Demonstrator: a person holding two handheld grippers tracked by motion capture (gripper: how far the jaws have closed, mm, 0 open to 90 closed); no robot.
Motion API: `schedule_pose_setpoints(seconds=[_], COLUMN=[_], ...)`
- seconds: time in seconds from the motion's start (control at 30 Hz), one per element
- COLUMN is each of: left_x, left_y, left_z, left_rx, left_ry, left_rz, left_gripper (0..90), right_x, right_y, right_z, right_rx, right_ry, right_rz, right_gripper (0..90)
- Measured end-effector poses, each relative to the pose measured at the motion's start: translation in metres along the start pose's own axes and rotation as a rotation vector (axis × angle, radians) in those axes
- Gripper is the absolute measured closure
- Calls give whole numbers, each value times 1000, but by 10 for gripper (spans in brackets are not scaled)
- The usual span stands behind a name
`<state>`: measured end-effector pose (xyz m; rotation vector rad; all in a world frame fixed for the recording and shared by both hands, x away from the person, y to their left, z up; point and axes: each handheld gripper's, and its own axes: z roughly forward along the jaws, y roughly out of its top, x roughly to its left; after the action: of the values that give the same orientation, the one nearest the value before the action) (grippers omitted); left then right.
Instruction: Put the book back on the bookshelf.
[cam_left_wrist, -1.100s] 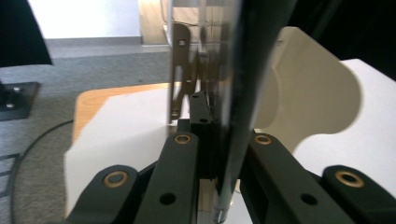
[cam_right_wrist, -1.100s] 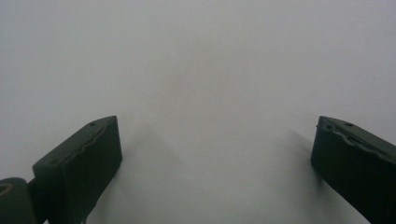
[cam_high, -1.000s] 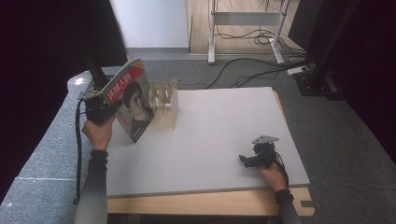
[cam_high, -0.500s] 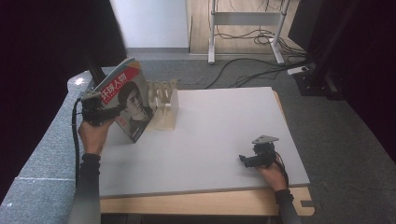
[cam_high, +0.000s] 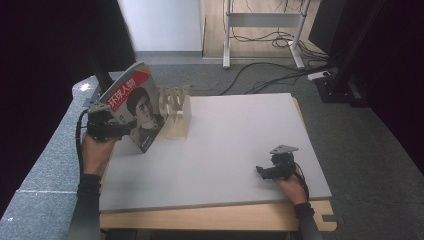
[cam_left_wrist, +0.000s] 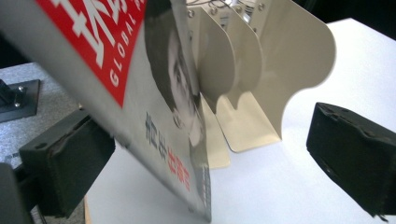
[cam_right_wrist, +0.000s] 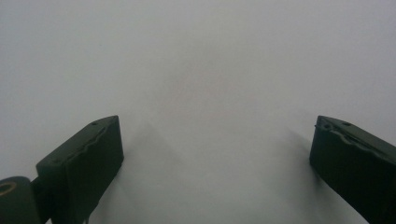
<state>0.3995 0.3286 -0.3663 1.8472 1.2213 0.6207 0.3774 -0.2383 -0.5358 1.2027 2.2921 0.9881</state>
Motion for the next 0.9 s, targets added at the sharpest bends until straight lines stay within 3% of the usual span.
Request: schedule_pose_setpoints(seconds=[0.2, 0.5, 0.63, 0.9], left_x=[-8, -32, -49, -76], left_y=[-9, -20, -23, -35], left_z=[-16, -35, -31, -2], left_rx=[-19, -27, -15, -4], left_ry=[-42, -74, -112, -206], left_rz=[7, 60, 108, 137], left_gripper=[0, 0, 0, 0], right_x=[0, 0, 0, 0], right_y=[0, 0, 0, 0], right_z=[0, 0, 0, 0], right_rx=[0, -1, -1, -1], right_ry=[0, 0, -2, -1], right_rz=[0, -1, -2, -2], right_gripper=[25, 26, 27, 31])
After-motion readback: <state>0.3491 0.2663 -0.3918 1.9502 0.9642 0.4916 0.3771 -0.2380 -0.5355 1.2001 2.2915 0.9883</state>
